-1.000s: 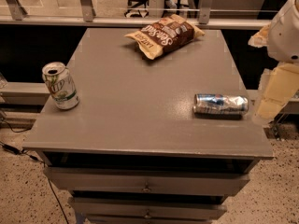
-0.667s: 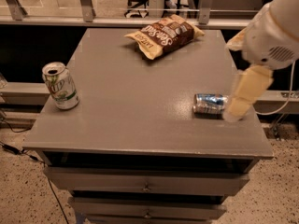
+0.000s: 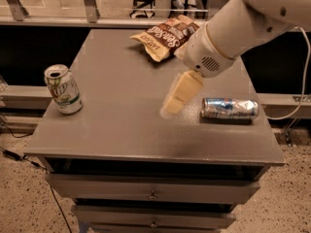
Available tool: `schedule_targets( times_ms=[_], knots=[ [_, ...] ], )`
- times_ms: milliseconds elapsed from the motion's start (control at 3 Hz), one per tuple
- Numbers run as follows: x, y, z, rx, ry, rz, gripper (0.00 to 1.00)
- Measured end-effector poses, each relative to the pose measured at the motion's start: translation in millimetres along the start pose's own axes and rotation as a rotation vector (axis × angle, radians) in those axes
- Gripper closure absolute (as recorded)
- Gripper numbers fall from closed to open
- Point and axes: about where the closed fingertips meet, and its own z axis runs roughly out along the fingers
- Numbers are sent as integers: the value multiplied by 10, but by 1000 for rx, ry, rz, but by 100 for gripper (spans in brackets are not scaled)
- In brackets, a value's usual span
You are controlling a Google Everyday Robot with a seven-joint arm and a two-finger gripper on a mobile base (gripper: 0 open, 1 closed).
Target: Pick 7up can
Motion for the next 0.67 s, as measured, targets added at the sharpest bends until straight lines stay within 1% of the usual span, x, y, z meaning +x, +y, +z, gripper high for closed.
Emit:
schedule_targets(
  times_ms=[333,667],
  knots=[
    [-129,-15,74,0,-36,0,0],
    [-127,-12,74,-1,-35,-1,0]
  ],
)
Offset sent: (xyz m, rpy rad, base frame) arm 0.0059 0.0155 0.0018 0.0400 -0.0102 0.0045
